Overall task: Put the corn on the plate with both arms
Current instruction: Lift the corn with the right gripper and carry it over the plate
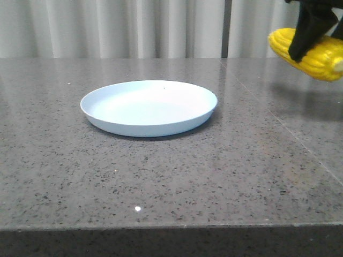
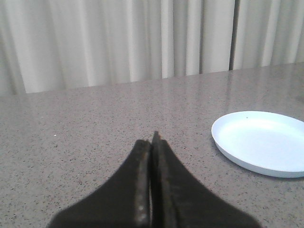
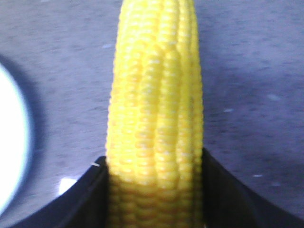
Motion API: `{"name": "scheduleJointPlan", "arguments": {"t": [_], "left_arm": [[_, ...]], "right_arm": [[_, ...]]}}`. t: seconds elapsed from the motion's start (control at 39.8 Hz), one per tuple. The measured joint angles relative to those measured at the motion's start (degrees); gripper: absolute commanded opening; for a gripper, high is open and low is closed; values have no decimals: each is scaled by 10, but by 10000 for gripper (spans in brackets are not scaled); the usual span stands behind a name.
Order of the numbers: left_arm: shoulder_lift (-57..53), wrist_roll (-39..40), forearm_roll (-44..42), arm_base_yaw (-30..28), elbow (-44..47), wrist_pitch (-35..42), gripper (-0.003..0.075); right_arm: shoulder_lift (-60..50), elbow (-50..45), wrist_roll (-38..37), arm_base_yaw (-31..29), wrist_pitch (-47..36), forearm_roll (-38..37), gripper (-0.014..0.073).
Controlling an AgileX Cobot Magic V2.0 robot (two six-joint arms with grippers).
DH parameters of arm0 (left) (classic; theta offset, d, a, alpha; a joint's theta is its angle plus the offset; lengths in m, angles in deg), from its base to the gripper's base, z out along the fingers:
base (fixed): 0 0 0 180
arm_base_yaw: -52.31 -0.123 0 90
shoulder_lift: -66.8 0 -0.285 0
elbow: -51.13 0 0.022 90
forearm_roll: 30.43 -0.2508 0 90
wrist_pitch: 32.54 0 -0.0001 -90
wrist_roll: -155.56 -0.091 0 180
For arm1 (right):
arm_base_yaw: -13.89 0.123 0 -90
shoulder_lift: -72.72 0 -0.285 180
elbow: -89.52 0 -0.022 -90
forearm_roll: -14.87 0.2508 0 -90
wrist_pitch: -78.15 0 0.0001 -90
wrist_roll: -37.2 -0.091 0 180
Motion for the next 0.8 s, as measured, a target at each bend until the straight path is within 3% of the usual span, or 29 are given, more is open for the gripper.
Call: {"name": "scheduleJointPlan", "arguments": {"t": [0.35, 0.6, 0.68, 0.8], "left_arm": [[0, 0, 0, 0, 0, 0, -20], [0, 0, 0, 0, 0, 0, -20], [0, 0, 0, 0, 0, 0, -20], [0, 0, 0, 0, 0, 0, -20]], "right_arm": [[58, 91, -174, 196, 20, -73, 225], [147, 134, -266, 266, 17, -82, 228], [165, 134, -273, 267, 12, -82, 267], [179, 135, -277, 267, 5, -80, 438]]}}
